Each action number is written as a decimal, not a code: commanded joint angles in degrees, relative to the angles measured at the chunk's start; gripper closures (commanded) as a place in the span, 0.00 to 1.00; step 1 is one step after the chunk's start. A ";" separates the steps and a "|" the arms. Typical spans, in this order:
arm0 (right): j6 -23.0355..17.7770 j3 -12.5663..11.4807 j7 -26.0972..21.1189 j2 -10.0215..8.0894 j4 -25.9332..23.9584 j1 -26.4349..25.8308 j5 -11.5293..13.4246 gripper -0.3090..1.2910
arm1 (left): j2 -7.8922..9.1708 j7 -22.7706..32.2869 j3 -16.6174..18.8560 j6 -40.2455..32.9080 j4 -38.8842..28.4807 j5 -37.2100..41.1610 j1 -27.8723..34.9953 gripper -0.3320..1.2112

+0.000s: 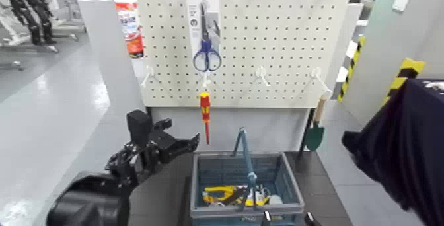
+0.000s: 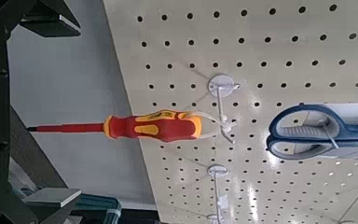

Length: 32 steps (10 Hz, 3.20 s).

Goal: Put the red screwdriver into the crate.

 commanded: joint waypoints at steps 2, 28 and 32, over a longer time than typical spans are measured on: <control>0.00 0.12 0.00 -0.09 0.10 -0.10 -0.08 0.28 | -0.06 -2.56 -2.01 -1.67 6.64 0.43 -6.49 0.28; -1.32 0.91 0.88 -0.35 0.72 -1.07 -1.23 0.28 | -3.31 -13.72 -9.84 -7.29 29.40 8.16 -22.84 0.98; -1.05 0.82 0.88 -0.35 0.72 -0.98 -1.23 0.28 | -2.70 -13.90 -9.40 -4.04 22.90 8.16 -19.58 0.98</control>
